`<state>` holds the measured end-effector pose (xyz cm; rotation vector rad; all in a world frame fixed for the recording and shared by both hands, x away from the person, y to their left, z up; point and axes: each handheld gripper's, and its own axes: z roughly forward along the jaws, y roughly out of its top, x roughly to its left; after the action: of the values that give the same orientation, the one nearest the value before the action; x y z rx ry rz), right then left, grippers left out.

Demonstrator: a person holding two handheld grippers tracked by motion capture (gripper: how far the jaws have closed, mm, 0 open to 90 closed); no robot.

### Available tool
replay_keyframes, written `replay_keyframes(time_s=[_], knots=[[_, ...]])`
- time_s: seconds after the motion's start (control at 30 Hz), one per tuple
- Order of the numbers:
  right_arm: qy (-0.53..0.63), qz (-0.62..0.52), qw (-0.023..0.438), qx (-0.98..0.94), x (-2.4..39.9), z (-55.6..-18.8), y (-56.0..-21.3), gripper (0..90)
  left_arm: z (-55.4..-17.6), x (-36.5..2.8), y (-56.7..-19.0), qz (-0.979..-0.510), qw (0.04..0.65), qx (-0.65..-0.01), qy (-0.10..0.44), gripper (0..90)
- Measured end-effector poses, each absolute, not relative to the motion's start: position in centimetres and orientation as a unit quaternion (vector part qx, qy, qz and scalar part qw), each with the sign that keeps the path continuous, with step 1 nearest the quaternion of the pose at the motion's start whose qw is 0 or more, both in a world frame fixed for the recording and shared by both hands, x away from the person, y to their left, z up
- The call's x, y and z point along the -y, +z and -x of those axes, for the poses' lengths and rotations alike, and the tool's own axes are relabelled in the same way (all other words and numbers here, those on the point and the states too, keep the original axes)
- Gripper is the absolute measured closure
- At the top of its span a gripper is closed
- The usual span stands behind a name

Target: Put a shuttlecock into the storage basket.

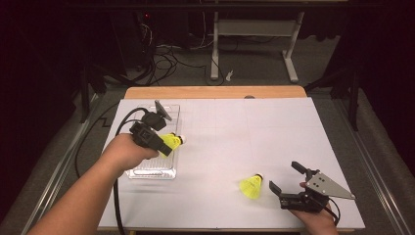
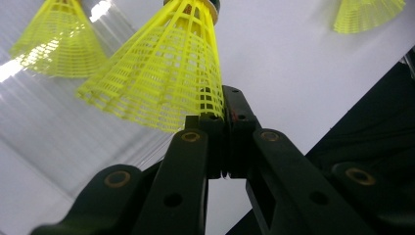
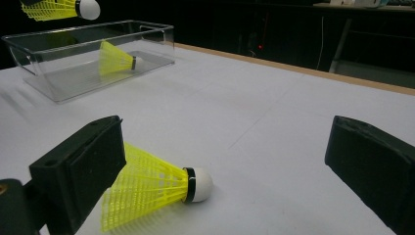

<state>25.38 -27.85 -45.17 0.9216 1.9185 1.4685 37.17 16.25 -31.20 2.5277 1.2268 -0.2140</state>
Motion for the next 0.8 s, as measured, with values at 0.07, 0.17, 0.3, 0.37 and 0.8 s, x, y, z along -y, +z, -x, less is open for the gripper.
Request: replay_keyframes(time_s=[0.07,0.17,0.3,0.37,0.8], knots=[[0.546,-0.343,0.274,-0.714,27.8,-25.4,-45.2,2.2,-37.3,-16.8,-31.2,-0.883,0.159,-0.436,-0.072,88.7],[0.546,-0.343,0.274,-0.714,27.8,-25.4,-45.2,2.2,-37.4,-17.7,-31.4,-0.878,0.159,-0.446,-0.071,88.7],[0.546,-0.342,0.275,-0.714,27.8,-25.4,-45.2,2.4,-37.5,-18.6,-31.7,-0.874,0.159,-0.454,-0.071,88.7],[0.546,-0.343,0.274,-0.714,27.8,-25.4,-45.2,2.3,-37.5,-18.9,-31.9,-0.872,0.158,-0.458,-0.070,88.7],[0.545,-0.343,0.275,-0.714,27.7,-25.4,-45.2,2.4,-37.4,-20.3,-32.3,-0.865,0.158,-0.472,-0.068,88.7]])
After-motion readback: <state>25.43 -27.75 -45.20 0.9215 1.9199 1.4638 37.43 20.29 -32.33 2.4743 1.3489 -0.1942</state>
